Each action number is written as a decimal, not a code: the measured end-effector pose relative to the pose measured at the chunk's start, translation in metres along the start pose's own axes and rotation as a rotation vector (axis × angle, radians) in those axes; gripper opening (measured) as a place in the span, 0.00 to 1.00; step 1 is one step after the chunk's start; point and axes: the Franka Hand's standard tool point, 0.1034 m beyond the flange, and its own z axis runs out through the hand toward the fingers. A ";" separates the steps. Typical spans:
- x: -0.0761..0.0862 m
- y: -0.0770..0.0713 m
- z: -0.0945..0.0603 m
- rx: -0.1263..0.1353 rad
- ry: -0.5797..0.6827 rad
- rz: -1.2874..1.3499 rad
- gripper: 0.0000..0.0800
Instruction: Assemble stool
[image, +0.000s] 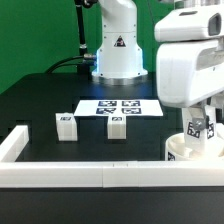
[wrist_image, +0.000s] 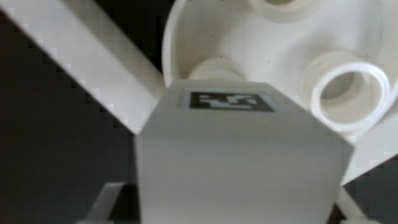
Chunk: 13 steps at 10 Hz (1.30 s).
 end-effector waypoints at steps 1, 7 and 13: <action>0.002 0.002 0.001 0.012 0.007 0.180 0.43; 0.018 -0.005 0.003 -0.006 0.119 0.648 0.43; 0.000 0.000 0.000 0.050 0.237 1.304 0.43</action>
Offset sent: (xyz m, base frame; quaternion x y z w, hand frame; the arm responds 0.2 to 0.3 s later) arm -0.0049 0.0264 -0.0182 -0.0056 0.0553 0.2346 0.9705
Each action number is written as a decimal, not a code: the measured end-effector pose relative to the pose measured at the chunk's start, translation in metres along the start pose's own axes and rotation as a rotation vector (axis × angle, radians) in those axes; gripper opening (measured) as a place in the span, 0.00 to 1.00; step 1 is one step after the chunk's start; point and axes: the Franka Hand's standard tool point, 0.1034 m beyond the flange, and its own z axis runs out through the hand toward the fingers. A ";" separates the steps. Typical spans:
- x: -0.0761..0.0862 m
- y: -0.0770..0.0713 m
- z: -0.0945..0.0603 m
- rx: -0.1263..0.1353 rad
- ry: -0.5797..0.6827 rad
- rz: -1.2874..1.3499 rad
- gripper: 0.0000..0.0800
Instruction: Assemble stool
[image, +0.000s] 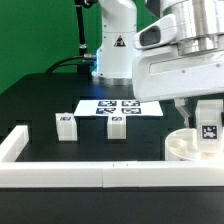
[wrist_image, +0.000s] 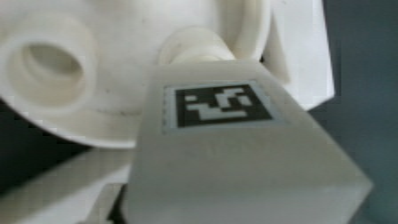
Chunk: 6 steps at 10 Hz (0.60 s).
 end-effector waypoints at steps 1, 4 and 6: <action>0.001 0.002 -0.001 0.006 -0.003 0.099 0.43; -0.003 0.006 -0.003 -0.007 0.004 0.315 0.43; -0.002 0.008 -0.004 -0.004 0.005 0.399 0.43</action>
Offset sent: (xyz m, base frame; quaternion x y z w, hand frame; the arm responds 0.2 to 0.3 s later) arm 0.0038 0.0190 0.0029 -0.0233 0.0329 0.1864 0.9817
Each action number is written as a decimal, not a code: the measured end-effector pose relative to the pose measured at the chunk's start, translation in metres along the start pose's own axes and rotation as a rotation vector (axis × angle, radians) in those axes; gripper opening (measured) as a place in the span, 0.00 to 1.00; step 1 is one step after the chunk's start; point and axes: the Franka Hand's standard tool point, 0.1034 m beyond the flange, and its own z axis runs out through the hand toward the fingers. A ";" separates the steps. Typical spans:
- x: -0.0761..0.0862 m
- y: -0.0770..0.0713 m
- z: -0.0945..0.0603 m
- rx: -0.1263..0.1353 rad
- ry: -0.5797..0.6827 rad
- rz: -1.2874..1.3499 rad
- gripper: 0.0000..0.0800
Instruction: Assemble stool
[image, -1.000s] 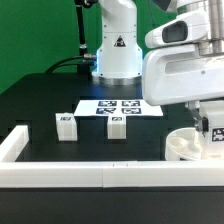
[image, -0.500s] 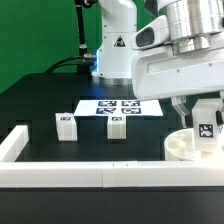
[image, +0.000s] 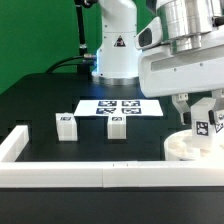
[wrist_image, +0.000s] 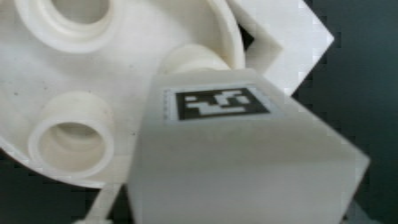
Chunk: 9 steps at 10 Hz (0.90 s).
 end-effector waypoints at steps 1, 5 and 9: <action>-0.001 0.002 0.000 0.001 -0.005 0.092 0.43; -0.026 0.000 0.003 0.036 -0.049 0.752 0.43; -0.026 0.000 0.005 0.077 -0.055 1.005 0.43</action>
Offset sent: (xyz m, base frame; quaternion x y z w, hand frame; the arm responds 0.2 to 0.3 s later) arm -0.0018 0.0289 -0.0002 0.0411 -0.0113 0.3506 0.9356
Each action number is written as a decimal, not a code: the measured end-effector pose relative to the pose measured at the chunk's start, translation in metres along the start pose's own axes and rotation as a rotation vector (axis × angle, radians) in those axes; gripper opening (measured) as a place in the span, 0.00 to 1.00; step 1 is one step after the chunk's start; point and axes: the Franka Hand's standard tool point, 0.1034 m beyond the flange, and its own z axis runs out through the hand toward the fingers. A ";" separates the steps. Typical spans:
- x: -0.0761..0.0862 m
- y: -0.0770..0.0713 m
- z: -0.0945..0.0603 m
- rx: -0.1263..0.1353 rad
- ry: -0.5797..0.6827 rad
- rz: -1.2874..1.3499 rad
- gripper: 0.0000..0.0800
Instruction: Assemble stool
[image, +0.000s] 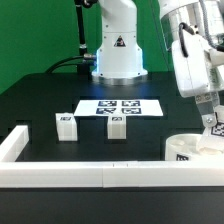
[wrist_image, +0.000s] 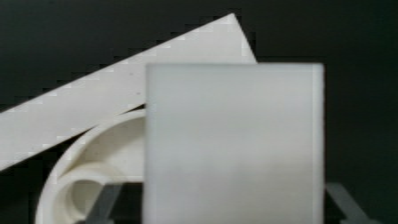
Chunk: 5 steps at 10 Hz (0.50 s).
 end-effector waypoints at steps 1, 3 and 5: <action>0.000 0.000 0.000 0.000 0.000 -0.018 0.59; -0.006 0.004 -0.002 -0.048 -0.017 -0.166 0.79; -0.023 0.003 -0.015 -0.098 -0.058 -0.390 0.81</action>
Offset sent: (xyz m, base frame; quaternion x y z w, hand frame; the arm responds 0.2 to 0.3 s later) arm 0.0020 0.0164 0.0233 -0.0686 -0.0448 -0.2589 0.9624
